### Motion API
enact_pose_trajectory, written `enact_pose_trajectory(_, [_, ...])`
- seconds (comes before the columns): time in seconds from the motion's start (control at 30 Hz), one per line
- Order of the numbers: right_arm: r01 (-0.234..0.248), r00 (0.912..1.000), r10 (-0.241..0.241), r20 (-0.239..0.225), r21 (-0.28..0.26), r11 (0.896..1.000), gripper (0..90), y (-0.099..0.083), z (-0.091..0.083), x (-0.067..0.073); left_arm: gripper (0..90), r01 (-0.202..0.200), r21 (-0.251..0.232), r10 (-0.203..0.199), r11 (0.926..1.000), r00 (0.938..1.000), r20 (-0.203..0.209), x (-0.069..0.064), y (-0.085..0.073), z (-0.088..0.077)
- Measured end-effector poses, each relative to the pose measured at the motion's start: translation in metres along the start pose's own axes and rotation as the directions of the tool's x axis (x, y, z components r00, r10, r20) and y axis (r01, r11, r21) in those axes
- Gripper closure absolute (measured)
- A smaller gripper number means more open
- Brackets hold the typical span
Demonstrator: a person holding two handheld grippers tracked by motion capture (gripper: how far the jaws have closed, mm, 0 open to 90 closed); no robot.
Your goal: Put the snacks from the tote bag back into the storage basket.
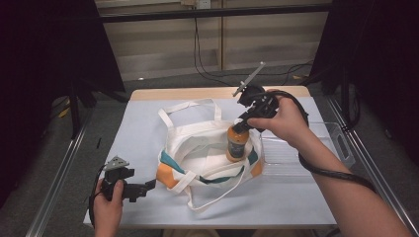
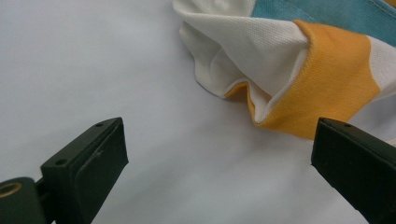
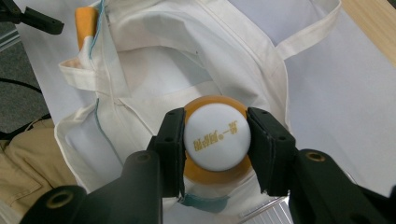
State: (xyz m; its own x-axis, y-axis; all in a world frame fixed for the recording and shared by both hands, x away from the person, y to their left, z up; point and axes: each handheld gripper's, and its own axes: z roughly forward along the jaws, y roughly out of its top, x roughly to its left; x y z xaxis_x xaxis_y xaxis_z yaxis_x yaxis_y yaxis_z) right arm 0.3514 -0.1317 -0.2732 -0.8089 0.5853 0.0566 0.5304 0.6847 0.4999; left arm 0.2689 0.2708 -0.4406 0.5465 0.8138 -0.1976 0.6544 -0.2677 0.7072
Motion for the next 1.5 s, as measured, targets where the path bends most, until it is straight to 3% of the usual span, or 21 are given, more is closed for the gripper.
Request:
enact_pose_trajectory(0.27, [-0.013, 0.9998, 0.014, -0.016, 0.005, 1.000, 59.5, 0.005, -0.013, -0.003, 3.5, -0.002, 0.003, 0.002, 1.0000, 1.0000, -0.001, 0.000, 0.000, 0.000])
enact_pose_trajectory(0.83, [0.015, 0.9995, -0.014, -0.027, 0.030, 0.999, 59.5, 0.024, -0.034, -0.001, 3.5, 0.002, 0.002, -0.002, 1.0000, 1.0000, 0.009, 0.000, 0.000, 0.001])
enact_pose_trajectory(1.17, [0.004, 0.9996, -0.002, -0.028, 0.081, 0.997, 59.5, 0.037, -0.051, -0.002, 3.5, 0.008, -0.001, -0.008, 1.0000, 0.9999, 0.007, 0.000, 0.000, 0.000])
enact_pose_trajectory(1.5, [0.012, 0.9995, -0.009, -0.030, 0.072, 0.997, 59.4, 0.043, -0.065, -0.002, 3.5, 0.006, -0.004, -0.006, 1.0000, 0.9999, 0.010, -0.001, 0.000, 0.000])
